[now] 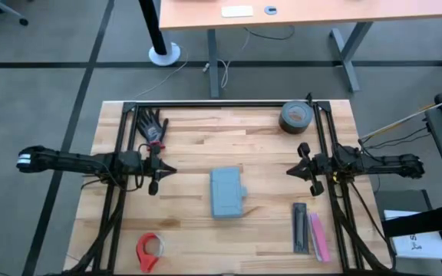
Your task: Prefit tool cases
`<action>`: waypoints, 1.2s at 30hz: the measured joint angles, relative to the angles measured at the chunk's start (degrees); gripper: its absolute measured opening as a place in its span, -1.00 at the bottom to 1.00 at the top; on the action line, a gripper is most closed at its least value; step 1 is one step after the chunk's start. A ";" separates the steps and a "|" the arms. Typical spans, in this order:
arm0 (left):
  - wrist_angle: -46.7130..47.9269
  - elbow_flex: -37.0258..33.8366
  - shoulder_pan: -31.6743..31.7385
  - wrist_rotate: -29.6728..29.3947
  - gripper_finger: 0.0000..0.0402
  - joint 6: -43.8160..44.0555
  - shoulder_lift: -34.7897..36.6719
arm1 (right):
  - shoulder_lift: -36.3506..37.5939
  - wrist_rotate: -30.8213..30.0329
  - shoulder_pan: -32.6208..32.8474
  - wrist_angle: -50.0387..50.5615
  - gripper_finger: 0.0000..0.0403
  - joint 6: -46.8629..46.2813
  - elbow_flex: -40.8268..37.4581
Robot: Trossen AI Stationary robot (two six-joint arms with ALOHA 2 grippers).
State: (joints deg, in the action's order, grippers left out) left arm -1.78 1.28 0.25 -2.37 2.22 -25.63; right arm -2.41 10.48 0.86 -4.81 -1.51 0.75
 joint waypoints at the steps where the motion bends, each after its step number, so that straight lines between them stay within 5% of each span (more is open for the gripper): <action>1: 0.00 -0.02 0.02 0.00 -0.82 0.00 0.00 | 0.01 -0.01 -0.01 -0.06 -1.00 -0.01 0.00; 36: -1.16 -0.01 0.00 0.00 -0.82 0.18 -0.02 | -0.01 -0.01 -0.02 -0.06 -1.00 -2.96 0.01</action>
State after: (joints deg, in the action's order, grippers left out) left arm -2.94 1.26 0.25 -2.37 2.39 -25.65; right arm -2.41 10.47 0.84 -4.86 -4.47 0.76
